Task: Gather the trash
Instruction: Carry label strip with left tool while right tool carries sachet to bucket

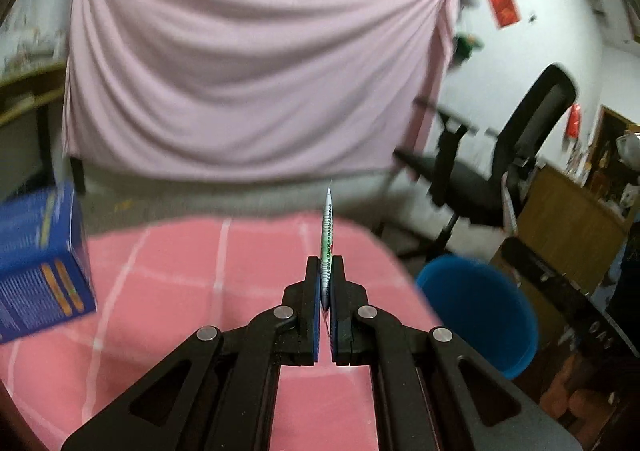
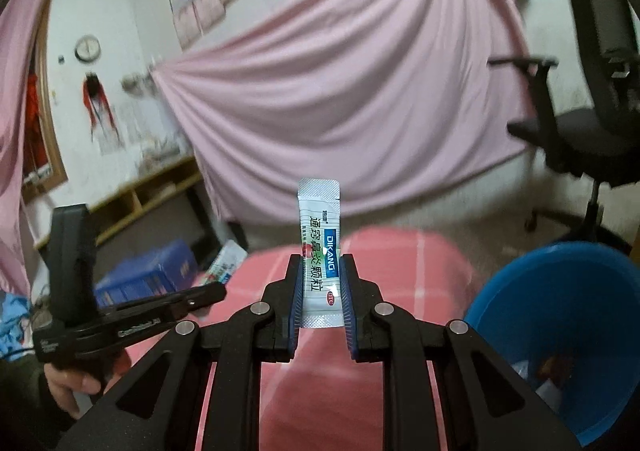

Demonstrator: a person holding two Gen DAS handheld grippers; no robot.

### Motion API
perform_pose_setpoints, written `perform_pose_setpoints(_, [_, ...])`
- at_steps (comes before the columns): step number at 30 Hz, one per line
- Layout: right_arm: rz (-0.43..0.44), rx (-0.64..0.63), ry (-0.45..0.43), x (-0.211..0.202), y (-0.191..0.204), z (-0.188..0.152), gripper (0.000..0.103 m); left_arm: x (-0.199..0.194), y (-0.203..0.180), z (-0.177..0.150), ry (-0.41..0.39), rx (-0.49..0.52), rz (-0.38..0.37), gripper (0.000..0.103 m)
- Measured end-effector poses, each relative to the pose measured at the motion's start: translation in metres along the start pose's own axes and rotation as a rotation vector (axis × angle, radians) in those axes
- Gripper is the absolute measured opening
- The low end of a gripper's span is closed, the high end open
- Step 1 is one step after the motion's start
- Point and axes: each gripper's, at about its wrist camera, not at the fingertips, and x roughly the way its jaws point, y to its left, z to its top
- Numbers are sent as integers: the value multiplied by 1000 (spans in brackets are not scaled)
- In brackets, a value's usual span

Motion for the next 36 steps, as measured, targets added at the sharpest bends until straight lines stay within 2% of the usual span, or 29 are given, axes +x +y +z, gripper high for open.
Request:
perform_pose_setpoints(3, [-27,-22,-99,-21,0,7,16,-20,-25,9,-112,58,-14,2])
perform_pose_setpoints(7, [-109,-55,-207,-39,-2,11,16,-37,-59,13,-255,135,-29,2])
perform_pose_setpoints(12, [-199,-100,-316,-63,-9,15,16,-27,-96,14,-320,191,-79,2])
perform_pose_setpoints(17, [-255,-91,-343,-78,-27,14,16,-4,-120,8,-289,213,-149,2])
perform_pose_setpoints(22, [-319,-59,-324,-85,-50,11,16,6,-145,-3,-254,243,-198,2])
perform_pose_setpoints(29, [-380,3,-272,-86,-81,4,16,36,-162,-7,-159,236,-250,2])
perform_pose_setpoints(36, [-421,40,-195,-81,-100,-4,17,62,-174,-12,-52,244,-252,2])
